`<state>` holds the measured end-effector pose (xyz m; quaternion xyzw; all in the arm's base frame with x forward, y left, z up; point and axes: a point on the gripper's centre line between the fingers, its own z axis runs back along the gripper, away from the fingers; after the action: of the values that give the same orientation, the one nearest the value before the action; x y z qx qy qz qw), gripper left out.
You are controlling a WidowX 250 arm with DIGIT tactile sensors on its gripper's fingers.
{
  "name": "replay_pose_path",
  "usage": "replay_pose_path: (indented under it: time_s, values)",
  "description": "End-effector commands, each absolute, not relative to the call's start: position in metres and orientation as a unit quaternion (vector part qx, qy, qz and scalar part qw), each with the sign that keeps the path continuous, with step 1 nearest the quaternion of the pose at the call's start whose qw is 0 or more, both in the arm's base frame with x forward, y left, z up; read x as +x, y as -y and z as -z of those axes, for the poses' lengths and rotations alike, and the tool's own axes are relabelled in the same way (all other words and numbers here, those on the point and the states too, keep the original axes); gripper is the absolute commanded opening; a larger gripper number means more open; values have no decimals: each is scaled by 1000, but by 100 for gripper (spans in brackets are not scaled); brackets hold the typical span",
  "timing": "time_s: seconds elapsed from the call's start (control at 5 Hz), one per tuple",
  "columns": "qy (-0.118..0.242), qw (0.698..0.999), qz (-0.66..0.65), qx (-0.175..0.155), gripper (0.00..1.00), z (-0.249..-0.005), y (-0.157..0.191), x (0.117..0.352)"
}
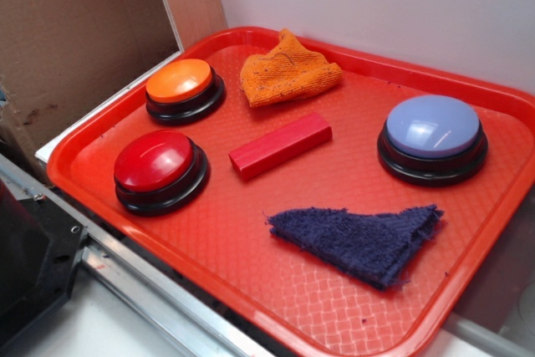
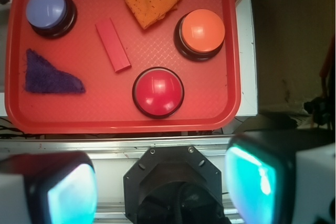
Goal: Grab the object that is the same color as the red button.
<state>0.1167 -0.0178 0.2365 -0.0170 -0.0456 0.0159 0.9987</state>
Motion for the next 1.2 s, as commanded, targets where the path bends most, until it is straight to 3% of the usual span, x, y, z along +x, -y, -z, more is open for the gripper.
replay_pose_path:
  time_s: [0.0,0.2,0.4,0.6,0.8,1.0]
  values:
    - [46,999,-16,-17,100,-236,18,117]
    - [44,999,-16,-27,100,-232,4,153]
    - [40,998,34,-44,100,-226,28,199]
    - [40,995,80,-44,100,-222,72,221]
    - [18,992,114,-41,100,-209,103,217]
    - [18,992,114,-41,100,-209,103,217]
